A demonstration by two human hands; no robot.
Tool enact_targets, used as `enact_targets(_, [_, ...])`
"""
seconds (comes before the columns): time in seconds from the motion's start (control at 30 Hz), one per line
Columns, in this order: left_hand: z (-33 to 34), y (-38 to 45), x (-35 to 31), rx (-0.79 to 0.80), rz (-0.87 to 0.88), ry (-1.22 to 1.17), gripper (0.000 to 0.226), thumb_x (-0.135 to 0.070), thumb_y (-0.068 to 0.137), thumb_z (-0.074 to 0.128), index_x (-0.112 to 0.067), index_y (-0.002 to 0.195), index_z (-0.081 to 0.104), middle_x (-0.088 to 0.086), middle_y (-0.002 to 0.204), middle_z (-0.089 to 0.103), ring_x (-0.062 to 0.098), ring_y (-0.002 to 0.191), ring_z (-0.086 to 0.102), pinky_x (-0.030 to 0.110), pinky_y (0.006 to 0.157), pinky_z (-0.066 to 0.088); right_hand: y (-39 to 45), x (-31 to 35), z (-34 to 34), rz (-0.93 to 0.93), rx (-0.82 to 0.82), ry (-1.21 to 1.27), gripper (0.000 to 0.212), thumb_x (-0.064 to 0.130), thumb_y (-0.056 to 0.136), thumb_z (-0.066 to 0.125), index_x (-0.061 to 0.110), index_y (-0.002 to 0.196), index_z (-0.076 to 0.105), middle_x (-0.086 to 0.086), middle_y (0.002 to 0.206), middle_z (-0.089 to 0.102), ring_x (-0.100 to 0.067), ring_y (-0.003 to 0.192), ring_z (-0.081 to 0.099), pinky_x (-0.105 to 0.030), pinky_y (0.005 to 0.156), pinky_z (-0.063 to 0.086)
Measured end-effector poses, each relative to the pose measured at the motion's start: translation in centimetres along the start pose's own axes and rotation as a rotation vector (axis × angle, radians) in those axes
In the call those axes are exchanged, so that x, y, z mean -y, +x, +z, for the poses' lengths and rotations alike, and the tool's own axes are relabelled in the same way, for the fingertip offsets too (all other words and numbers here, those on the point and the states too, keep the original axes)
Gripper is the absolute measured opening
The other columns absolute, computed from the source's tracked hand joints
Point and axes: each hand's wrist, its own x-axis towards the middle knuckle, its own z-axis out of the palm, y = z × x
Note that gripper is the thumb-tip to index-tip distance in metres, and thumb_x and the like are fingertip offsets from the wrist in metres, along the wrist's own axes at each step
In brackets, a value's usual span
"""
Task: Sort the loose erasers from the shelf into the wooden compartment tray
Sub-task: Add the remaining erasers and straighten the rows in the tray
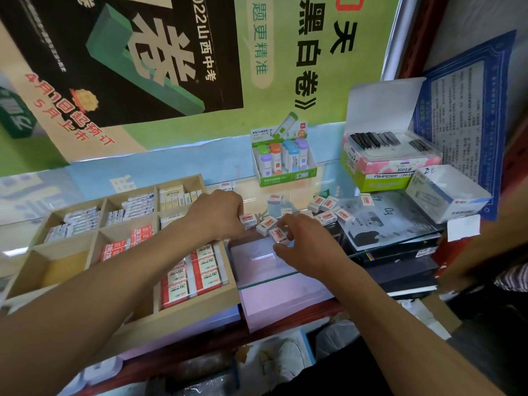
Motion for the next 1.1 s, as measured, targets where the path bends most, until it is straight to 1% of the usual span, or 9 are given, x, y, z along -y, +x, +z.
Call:
enact_targets(0.17, [0.8,0.2,0.0,-0.017,0.031,0.077,0.028,-0.033,0.074,0.066,-0.025,0.101,0.064,-0.001,0.099,0.066,0.022,0.089,0.061,0.029,0.068,0.043,-0.2,0.2,-0.6,-0.019,0.056,0.008,0.046,0.037,0.086,0.067,0.023,0.128,0.054,-0.002,0.105,0.057,-0.015,0.088,0.054,-0.027,0.073,0.044])
enact_targets(0.27, [0.6,-0.2,0.6,-0.069,0.042,-0.122,0.025,-0.027,0.074,0.069,-0.023,0.099,0.069,-0.002,0.099,0.068,0.017,0.087,0.063,0.033,0.074,0.054,-0.2,0.3,-0.7,-0.022,0.084,0.054,0.043,0.032,0.085,0.071,0.02,0.123,0.057,0.005,0.096,0.054,-0.009,0.079,0.052,-0.023,0.068,0.04])
enact_targets(0.4, [-0.6,-1.9,1.2,-0.128,0.08,-0.351,0.027,-0.021,0.078,0.074,-0.02,0.104,0.07,-0.005,0.097,0.069,0.01,0.085,0.063,0.026,0.076,0.052,-0.1,0.6,-0.5,-0.027,0.005,0.078,0.042,0.032,0.076,0.08,0.022,0.105,0.052,0.006,0.101,0.048,-0.01,0.084,0.051,-0.019,0.07,0.044])
enact_targets(0.5, [-1.2,-4.0,1.7,-0.173,0.088,-0.455,0.023,-0.02,0.078,0.077,-0.026,0.098,0.067,-0.008,0.089,0.068,0.004,0.077,0.064,0.026,0.073,0.054,-0.2,1.1,-0.5,0.019,-0.017,0.188,0.044,0.025,0.074,0.083,0.024,0.098,0.046,0.007,0.095,0.057,-0.002,0.071,0.054,-0.013,0.055,0.041])
enact_targets(0.57, [-1.2,-5.6,2.2,-0.205,0.101,-0.492,0.027,-0.018,0.077,0.078,-0.028,0.1,0.067,-0.009,0.088,0.066,0.002,0.076,0.064,0.022,0.073,0.052,-0.2,1.9,-0.6,0.061,-0.039,0.343,0.042,0.021,0.073,0.083,0.024,0.093,0.046,0.006,0.088,0.064,-0.004,0.063,0.06,-0.016,0.047,0.044])
enact_targets(0.67, [-0.9,-8.0,3.4,-0.28,0.171,-0.462,0.031,-0.014,0.074,0.079,-0.022,0.103,0.07,-0.006,0.095,0.067,0.003,0.08,0.062,0.017,0.073,0.049,-0.3,3.7,-0.8,0.093,-0.094,0.673,0.031,0.013,0.077,0.079,0.011,0.085,0.049,-0.01,0.078,0.07,-0.017,0.057,0.068,-0.031,0.053,0.057])
enact_targets(0.8, [-0.8,-11.3,5.6,-0.414,0.235,-0.477,0.033,-0.013,0.071,0.077,-0.025,0.101,0.069,-0.011,0.097,0.063,0.004,0.088,0.059,0.013,0.077,0.046,-0.3,7.5,-0.3,0.061,-0.049,0.968,0.025,0.005,0.083,0.072,0.006,0.081,0.047,-0.021,0.075,0.07,-0.027,0.066,0.072,-0.039,0.063,0.06])
enact_targets(0.97, [-1.5,-15.0,8.7,-0.578,0.214,-0.475,0.026,-0.034,0.075,0.067,-0.023,0.099,0.068,-0.01,0.099,0.061,-0.001,0.096,0.057,0.011,0.083,0.043,-0.5,12.5,1.2,-0.091,0.055,0.881,0.022,0.013,0.086,0.069,0.019,0.1,0.054,-0.007,0.088,0.074,-0.02,0.074,0.072,-0.038,0.068,0.06])
enact_targets(1.1, [-1.9,-17.2,11.3,-0.691,0.149,-0.42,0.024,-0.029,0.075,0.066,-0.022,0.098,0.068,-0.01,0.1,0.061,0.002,0.096,0.058,0.015,0.086,0.045,-0.5,16.1,2.2,-0.198,0.142,0.908,0.03,0.009,0.087,0.066,0.028,0.109,0.059,0.001,0.09,0.074,-0.013,0.085,0.071,-0.032,0.078,0.058])
